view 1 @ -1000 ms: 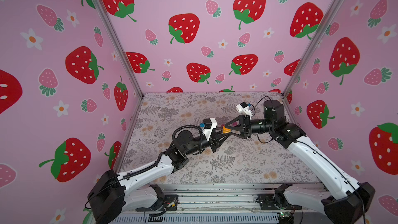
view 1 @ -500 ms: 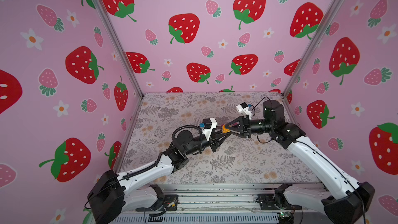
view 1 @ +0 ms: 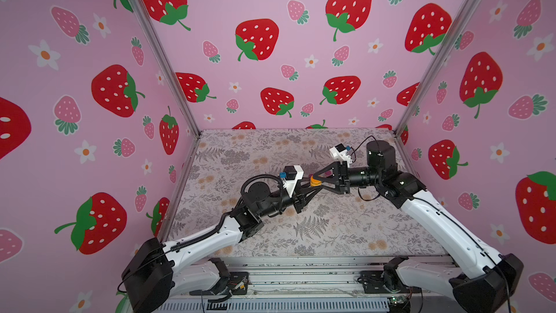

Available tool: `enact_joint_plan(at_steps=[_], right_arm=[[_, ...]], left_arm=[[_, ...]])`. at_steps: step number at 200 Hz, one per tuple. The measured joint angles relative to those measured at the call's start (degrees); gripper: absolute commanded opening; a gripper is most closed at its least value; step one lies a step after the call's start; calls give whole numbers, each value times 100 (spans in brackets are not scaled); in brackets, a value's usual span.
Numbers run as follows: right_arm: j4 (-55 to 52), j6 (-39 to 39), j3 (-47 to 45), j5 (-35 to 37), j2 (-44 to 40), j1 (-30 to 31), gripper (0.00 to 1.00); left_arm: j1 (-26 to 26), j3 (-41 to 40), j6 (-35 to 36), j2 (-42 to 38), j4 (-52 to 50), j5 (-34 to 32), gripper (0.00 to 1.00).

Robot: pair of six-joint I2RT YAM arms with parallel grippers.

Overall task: Close the paint jar lid
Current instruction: Screw the lid onto the paint jar.

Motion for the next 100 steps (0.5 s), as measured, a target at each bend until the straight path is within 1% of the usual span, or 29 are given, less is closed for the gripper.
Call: enact_joint_plan(at_steps=[20, 42, 67, 80, 100], right_arm=[[-446, -380, 181, 66, -24, -11, 79], [-1331, -1178, 713, 319, -22, -48, 81], [-2352, -2573, 1325, 824, -26, -59, 77], [-2776, -3298, 1451, 1025, -24, -59, 76], [-3217, -4328, 1471, 1268, -24, -33, 78]], left_arm=[[20, 0, -28, -39, -190, 37, 0], [122, 7, -94, -127, -339, 236, 0], [282, 61, -199, -223, -509, 566, 0], [348, 98, -260, -232, -549, 745, 0], [389, 146, -337, -227, -588, 979, 0]])
